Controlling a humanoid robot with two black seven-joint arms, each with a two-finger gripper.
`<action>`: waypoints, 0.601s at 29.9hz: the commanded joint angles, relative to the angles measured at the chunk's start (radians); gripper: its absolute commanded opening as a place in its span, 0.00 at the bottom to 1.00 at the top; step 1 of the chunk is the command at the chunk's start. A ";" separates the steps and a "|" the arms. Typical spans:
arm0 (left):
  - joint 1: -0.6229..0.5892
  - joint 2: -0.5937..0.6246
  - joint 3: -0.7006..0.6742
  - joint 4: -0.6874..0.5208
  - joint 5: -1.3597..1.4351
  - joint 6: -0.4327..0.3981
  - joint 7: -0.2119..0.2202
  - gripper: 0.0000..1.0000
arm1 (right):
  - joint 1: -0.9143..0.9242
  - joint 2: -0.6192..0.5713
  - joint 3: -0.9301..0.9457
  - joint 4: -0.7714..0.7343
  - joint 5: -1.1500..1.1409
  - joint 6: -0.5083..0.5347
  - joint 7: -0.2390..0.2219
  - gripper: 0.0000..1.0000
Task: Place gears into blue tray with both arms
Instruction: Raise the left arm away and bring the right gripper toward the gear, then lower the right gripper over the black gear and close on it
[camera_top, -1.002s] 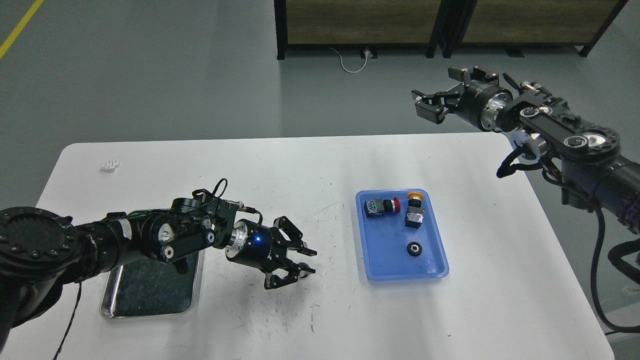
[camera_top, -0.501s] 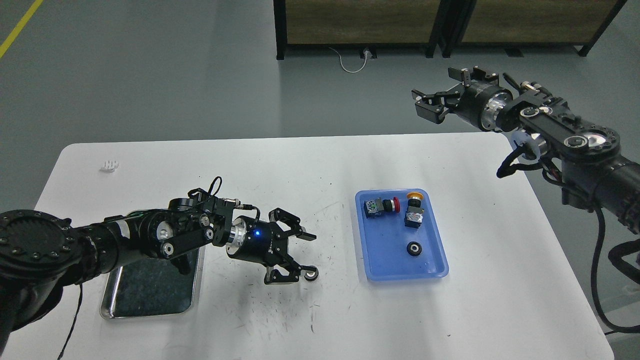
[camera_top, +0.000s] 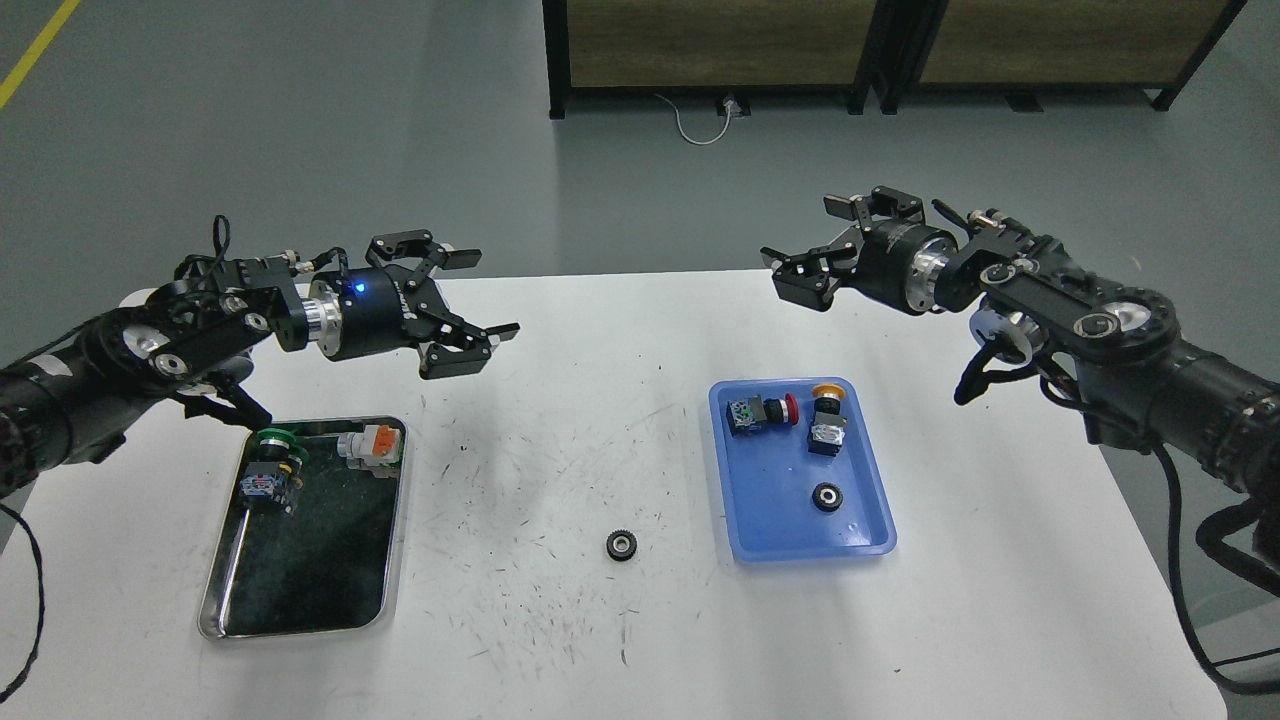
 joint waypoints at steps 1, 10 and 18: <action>0.001 0.128 -0.079 0.000 -0.003 0.000 0.000 0.97 | -0.002 0.029 -0.044 0.039 -0.007 0.015 0.000 0.98; -0.002 0.334 -0.221 0.011 -0.011 0.000 0.000 0.98 | 0.014 0.129 -0.186 0.123 -0.009 0.052 -0.002 0.98; -0.024 0.391 -0.232 0.023 -0.012 0.000 0.009 0.98 | 0.014 0.259 -0.315 0.136 -0.009 0.061 -0.002 0.98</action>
